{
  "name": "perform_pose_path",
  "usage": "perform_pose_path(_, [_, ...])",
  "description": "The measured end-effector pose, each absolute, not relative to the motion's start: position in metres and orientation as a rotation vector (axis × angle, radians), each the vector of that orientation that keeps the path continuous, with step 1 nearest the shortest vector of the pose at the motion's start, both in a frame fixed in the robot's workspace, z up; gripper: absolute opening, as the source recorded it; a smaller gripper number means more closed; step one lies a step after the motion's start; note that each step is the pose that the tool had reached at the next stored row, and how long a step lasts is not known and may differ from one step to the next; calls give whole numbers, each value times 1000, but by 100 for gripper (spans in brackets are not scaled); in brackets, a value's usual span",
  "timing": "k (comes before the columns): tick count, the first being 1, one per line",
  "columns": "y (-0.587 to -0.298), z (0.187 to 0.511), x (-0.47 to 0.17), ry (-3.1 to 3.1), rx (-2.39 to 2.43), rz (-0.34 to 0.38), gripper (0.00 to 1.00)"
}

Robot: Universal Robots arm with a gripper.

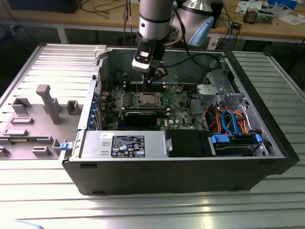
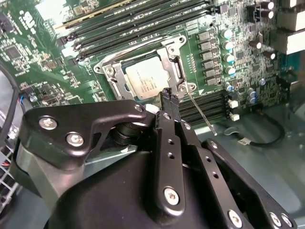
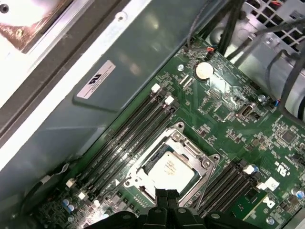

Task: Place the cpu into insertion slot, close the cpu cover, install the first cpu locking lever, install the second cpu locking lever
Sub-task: 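Install the first cpu locking lever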

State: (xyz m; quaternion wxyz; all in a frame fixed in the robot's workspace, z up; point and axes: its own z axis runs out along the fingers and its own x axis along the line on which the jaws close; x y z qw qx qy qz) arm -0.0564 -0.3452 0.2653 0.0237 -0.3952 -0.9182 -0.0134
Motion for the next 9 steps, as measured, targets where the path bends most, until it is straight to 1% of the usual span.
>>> perform_pose_path(4, [-345, 265, -56, -2874, -1189, -48, 11])
perform_pose_path(9, [-345, 265, -56, -2918, -1135, -33, 11])
